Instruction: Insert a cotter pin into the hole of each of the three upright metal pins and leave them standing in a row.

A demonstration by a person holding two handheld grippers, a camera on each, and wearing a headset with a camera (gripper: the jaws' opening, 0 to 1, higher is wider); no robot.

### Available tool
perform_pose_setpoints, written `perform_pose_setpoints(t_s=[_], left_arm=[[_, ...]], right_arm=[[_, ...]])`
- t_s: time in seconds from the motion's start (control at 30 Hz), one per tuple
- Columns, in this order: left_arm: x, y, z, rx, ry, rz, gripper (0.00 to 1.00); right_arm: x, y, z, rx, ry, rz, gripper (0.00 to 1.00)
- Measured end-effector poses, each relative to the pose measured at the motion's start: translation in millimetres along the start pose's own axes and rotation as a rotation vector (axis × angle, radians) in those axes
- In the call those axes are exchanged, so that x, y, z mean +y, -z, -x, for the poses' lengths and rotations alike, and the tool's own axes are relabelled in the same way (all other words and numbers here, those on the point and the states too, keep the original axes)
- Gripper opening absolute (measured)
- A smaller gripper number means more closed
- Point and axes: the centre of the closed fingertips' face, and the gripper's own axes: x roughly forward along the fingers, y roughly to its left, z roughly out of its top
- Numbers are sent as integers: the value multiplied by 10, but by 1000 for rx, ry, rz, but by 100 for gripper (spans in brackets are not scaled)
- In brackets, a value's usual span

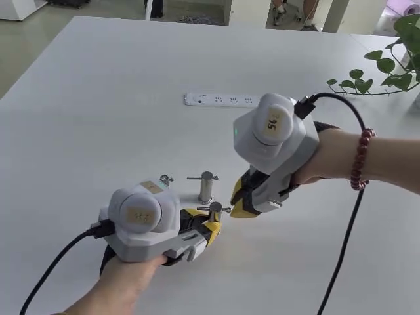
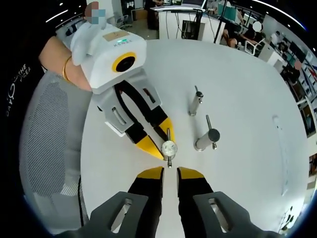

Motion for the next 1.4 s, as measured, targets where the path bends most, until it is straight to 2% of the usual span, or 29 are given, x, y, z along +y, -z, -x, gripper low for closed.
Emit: perform_pose_setpoints(t_s=[0.13, 0.63, 0.73, 0.87, 0.93, 1.1, 1.27, 1.4], left_arm=[[0, -1, -5, 0, 0, 2, 12], [1, -5, -4, -1, 2, 9, 12], [-14, -9, -5, -2, 15, 42, 14], [9, -8, 3, 4, 0, 21, 19], [25, 25, 18, 28, -9, 1, 20], [45, 57, 66, 46, -13, -23, 23], [84, 25, 151, 43, -19, -31, 26], [101, 19, 203, 48, -23, -41, 27]], right_arm=[[-31, -8, -9, -9, 10, 6, 0], [-7, -41, -50, -12, 1, 20, 0], [-24, -36, -43, -14, 7, 9, 0], [-36, -30, -26, -14, 12, -3, 1], [-31, -38, -17, -20, 9, -11, 3], [-22, -82, -1, -49, 7, -45, 9], [2, -205, 21, -132, -2, -113, 15], [-14, -225, 3, -153, 4, -145, 17]])
